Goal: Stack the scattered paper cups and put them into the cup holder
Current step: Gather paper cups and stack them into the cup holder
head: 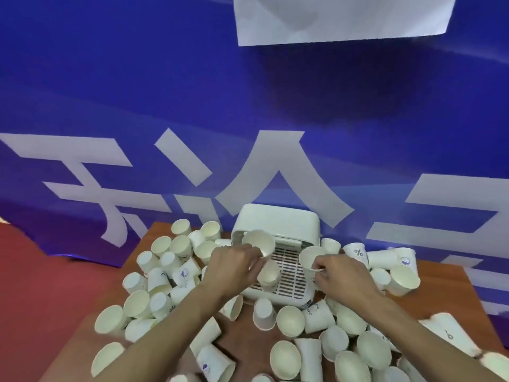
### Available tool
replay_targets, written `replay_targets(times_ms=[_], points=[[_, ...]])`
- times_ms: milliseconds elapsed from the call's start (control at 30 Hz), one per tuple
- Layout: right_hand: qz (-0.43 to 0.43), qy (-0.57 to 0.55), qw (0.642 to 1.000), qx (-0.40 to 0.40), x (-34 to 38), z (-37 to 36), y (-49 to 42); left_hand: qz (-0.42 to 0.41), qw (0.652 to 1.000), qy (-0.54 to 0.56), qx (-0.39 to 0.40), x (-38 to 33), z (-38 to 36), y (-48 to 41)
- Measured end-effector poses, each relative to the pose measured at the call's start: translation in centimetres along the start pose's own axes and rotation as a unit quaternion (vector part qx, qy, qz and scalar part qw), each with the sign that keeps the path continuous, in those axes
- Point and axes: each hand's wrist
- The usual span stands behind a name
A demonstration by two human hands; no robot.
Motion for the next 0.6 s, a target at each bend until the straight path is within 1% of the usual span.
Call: replay_targets(times_ms=[167,267,367,500,600], points=[[-0.010,-0.064,0.998,0.018,5.9,-3.5,-1.1,-0.015,1.000,0.004,0.015,6.2,-2.0,2.2],[-0.018,-0.096,0.995,0.001,8.2,-5.0,-1.4,-0.016,0.999,0.015,0.028,8.4,-3.7,2.8],[-0.028,-0.099,0.995,-0.014,9.2,-6.4,-1.8,-0.011,0.998,0.030,0.049,9.4,-5.5,2.8],[-0.021,-0.096,0.994,-0.053,9.3,-8.3,-2.7,-0.014,0.998,0.043,0.040,9.7,-7.7,2.4],[-0.018,-0.101,0.993,-0.057,8.9,-9.2,-3.2,-0.016,0.998,0.045,0.043,9.5,-9.4,2.1]])
Point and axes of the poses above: each hand's wrist, its own y-axis away from the middle knuckle, its own z-axis out of the back of the hand, x = y × z, and after that the axes turned 3 degrees about -z, right-handed
